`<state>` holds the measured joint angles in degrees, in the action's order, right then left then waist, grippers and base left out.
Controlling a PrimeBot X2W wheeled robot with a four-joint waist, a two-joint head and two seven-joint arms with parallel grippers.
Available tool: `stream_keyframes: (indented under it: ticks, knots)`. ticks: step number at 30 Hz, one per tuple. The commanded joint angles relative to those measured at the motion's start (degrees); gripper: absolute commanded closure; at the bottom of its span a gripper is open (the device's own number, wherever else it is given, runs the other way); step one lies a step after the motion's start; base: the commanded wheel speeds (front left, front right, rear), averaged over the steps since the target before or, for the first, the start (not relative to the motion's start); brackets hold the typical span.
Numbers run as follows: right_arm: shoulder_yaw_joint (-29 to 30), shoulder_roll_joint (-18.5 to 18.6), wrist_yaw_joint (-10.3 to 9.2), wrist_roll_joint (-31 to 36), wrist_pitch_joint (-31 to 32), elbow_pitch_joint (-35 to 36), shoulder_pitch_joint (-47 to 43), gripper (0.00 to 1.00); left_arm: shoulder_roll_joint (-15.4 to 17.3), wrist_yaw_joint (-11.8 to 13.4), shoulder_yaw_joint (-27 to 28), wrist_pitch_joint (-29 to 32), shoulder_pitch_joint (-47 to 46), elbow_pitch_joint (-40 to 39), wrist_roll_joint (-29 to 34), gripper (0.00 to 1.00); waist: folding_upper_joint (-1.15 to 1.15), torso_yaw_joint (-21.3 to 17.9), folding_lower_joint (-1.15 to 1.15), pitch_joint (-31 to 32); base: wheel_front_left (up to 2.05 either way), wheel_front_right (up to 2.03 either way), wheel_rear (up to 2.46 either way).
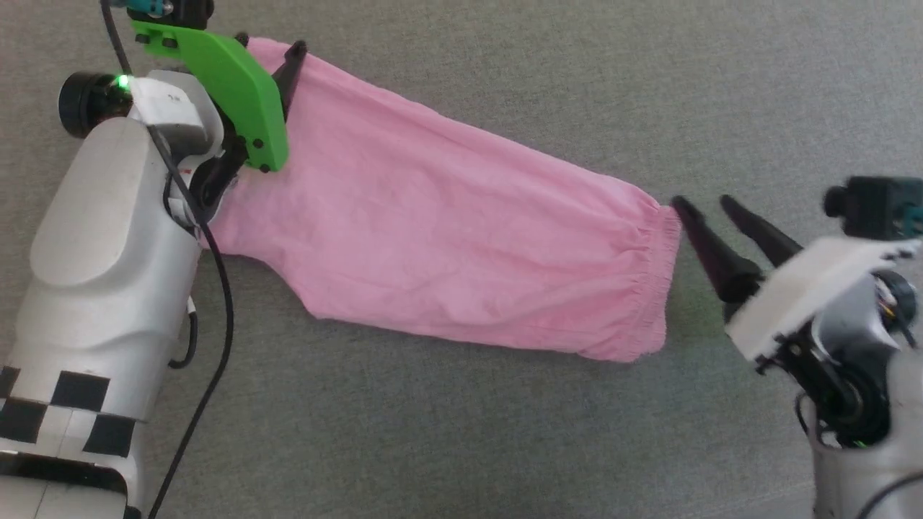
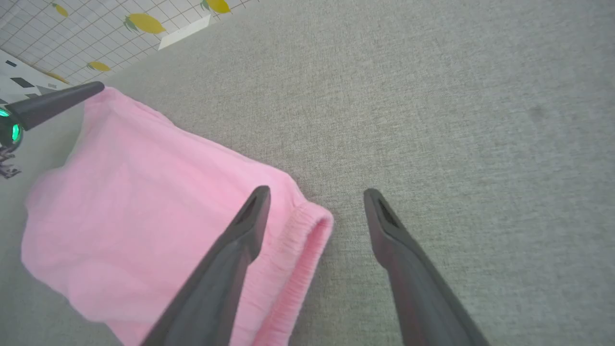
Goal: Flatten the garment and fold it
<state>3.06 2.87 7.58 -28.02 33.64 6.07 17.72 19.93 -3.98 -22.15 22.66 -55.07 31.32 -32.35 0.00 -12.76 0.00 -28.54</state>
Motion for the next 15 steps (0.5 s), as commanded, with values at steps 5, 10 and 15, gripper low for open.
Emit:
stream_keyframes:
  ticks: [5,10,15]
  knots:
    - [6.12,0.01,-0.09,8.21,-5.74,7.73,-9.02,0.00,1.92,0.11,-0.34,-11.40,3.40,-5.03,4.26,0.00,0.00,4.98,0.00,7.30,0.00,0.00,0.00]
    - [6.27,0.01,-0.09,11.69,-2.13,13.19,-16.72,0.00,4.48,2.97,1.45,-23.55,12.73,-12.34,6.53,0.00,0.00,6.42,0.00,11.15,0.00,0.00,0.00]
    - [0.69,0.01,-0.09,14.28,2.59,14.82,-18.97,0.00,6.04,7.10,4.78,-31.60,24.12,-20.34,6.20,0.00,0.00,6.73,0.00,12.63,0.00,0.00,0.00]
